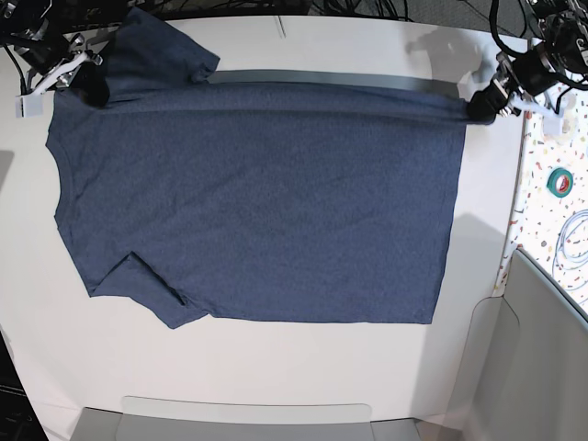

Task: Layout the t-shirt on the table in an organized manner, then fold the t-shirt properly
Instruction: 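Lift the grasped shirt edge and fold it over onto the shirt, then release the folded edge with the right gripper and raise it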

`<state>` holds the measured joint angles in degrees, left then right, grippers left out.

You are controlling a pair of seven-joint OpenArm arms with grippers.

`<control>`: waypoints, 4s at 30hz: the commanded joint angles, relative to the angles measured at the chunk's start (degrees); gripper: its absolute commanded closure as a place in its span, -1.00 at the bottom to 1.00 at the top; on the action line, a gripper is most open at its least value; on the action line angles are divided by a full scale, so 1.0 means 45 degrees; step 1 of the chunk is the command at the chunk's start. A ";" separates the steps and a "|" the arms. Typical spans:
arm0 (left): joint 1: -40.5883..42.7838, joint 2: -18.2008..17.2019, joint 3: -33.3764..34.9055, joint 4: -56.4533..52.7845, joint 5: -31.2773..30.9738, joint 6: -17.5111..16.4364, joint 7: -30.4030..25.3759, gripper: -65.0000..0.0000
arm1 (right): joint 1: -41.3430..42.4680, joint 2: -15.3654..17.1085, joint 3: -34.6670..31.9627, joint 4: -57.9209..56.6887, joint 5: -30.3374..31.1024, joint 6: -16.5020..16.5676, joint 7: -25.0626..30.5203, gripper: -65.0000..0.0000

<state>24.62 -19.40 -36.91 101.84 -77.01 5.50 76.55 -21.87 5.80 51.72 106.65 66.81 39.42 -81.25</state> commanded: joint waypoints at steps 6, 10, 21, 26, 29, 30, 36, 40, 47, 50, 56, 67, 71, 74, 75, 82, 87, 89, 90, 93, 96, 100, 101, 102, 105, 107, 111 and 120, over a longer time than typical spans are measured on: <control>-0.1183 -0.0212 0.0084 0.0196 -0.0185 -0.0001 0.0766 1.00 | 0.1626 -0.0147 0.0022 0.0085 -0.1102 -0.0056 0.0278 1.00; -0.1594 -0.0173 0.0104 0.0177 -0.0185 0.0078 0.0766 1.00 | 0.2251 -0.0166 0.0022 0.0085 -0.1571 -0.0056 0.0278 1.00; -0.2023 -0.0173 0.0123 0.0138 -0.0166 0.0117 0.0766 1.00 | 0.3521 -0.0108 -0.1130 -0.0736 -0.3036 -0.0076 0.0278 1.00; -0.2023 -0.0212 0.0416 0.0138 -0.0009 0.0136 0.0766 1.00 | 0.4088 -0.0127 -0.1658 -0.1458 -0.3661 -0.0076 0.0278 1.00; -0.2043 -0.0212 0.0768 0.0138 0.0753 0.0136 0.0766 1.00 | 0.4264 -0.0127 -0.1697 -0.1712 -0.4013 -0.0076 0.0278 1.00; -0.2062 -0.0192 0.0885 0.0138 0.1026 0.0097 0.0766 1.00 | 0.4283 -0.0127 -0.1697 -0.1771 -0.4130 -0.0076 0.0278 1.00; -0.2570 -0.0153 0.1198 0.0138 0.2159 0.0039 0.0766 1.00 | 0.4440 -0.0069 -0.1677 -0.2259 -0.4599 -0.0076 0.0278 1.00; -0.2805 -0.0134 0.1198 0.0138 0.2237 0.0019 0.0766 1.00 | 0.4537 -0.0069 -0.1677 -0.2298 -0.4697 -0.0076 0.0278 1.00; -0.2766 -0.0134 0.1178 0.0138 0.2237 0.0058 0.0766 1.00 | 0.4596 -0.0049 -0.1697 -0.2298 -0.4814 -0.0076 0.0278 1.00; -0.2766 -0.0134 0.1178 0.0138 0.2237 0.0117 0.0766 0.78 | 0.4596 -0.0049 -0.1697 -0.2298 -0.5341 -0.0076 0.0278 0.82; -0.2727 -0.0134 0.1080 0.0138 0.2237 0.0117 0.0766 0.16 | 0.4557 -0.0069 -0.1697 -0.2279 -0.5459 -0.0056 0.0278 -0.24; -0.1809 -0.0153 0.1022 0.0196 0.2140 0.0078 0.0766 0.17 | 0.3385 -0.0029 -0.1443 -0.1087 -0.3036 0.0002 0.0278 -0.70; -0.1555 -0.0153 0.1022 0.0196 0.2140 0.0058 0.0766 0.17 | 0.2193 -0.0049 -0.0564 -0.0833 -0.1766 0.0002 0.0278 -0.70; -0.1398 -0.0153 0.1022 0.0196 0.2140 0.0058 0.0766 0.17 | 0.1236 -0.0166 0.0315 -0.0892 -0.0731 0.0002 0.0278 -0.70; -0.1379 -0.0153 0.1022 0.0196 0.2140 0.0058 0.0766 0.17 | 0.0962 -0.0244 0.0589 -0.0931 -0.0418 0.0002 0.0278 -0.70; -0.1340 -0.0134 0.1022 0.0196 0.2140 0.0039 0.0766 0.17 | 0.0337 -0.1866 0.1038 -0.2377 0.0090 -0.0037 0.0278 -0.69; -0.1340 -0.0134 0.1022 0.0196 0.2140 0.0039 0.0766 0.17 | 0.0435 -0.2608 0.1038 -0.3803 0.0070 -0.0096 0.0278 -0.69; -0.1340 -0.0134 0.1022 0.0196 0.2140 0.0039 0.0766 0.17 | 0.0435 -0.2647 0.1038 -0.4057 -0.0047 -0.0213 0.0278 -0.69; -0.1340 -0.0134 0.1022 0.0196 0.2140 0.0039 0.0766 0.17 | 0.0415 -0.2647 0.1038 -0.4057 -0.0164 -0.0369 0.0278 -0.69; -0.1359 -0.0134 0.1022 0.0196 0.2140 0.0039 0.0766 0.17 | 0.0239 -0.2647 0.1038 -0.4057 -0.0282 -0.0623 0.0278 -0.69; -0.1359 -0.0134 0.1022 0.0196 0.2140 0.0039 0.0766 0.17 | -0.0132 -0.2569 0.1018 -0.4018 -0.0223 -0.0643 0.0278 -0.69; -0.1359 -0.0134 0.1022 0.0196 0.2140 0.0039 0.0766 0.17 | -0.0679 -0.2393 0.1018 -0.3764 -0.0243 -0.0740 0.0278 -0.69; -0.1359 -0.0134 0.1022 0.0196 0.2140 0.0039 0.0766 0.17 | -0.0816 -0.2276 0.1018 -0.3549 -0.0243 -0.0838 0.0278 -0.69; -0.1359 -0.0134 0.1022 0.0196 0.2140 0.0039 0.0766 0.17 | -0.0913 -0.2237 0.1018 -0.3314 -0.0262 -0.0975 0.0278 -0.69; -0.1359 -0.0134 0.1022 0.0196 0.2140 0.0039 0.0766 0.17 | -0.1167 -0.2159 0.1097 -0.2396 -0.0262 -0.1580 0.0278 -0.69; -0.1359 -0.0134 0.1022 0.0196 0.2140 0.0039 0.0766 0.17 | -0.1245 -0.2159 0.1077 -0.1947 -0.0301 -0.2166 0.0278 -0.69; -0.1340 -0.0134 0.1022 0.0196 0.2140 0.0039 0.0766 0.17 | -0.1206 -0.2198 0.1038 -0.1654 -0.0301 -0.3260 0.0278 -0.69; -0.1340 -0.0134 0.1022 0.0196 0.2140 0.0039 0.0766 0.17 | -0.0757 -0.2237 -0.0681 -0.1732 -0.0340 -0.3339 0.0278 -0.69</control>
<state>18.70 -19.09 -31.88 101.78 -66.39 5.91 79.55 -24.49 -4.16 48.64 99.11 69.28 25.63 -77.49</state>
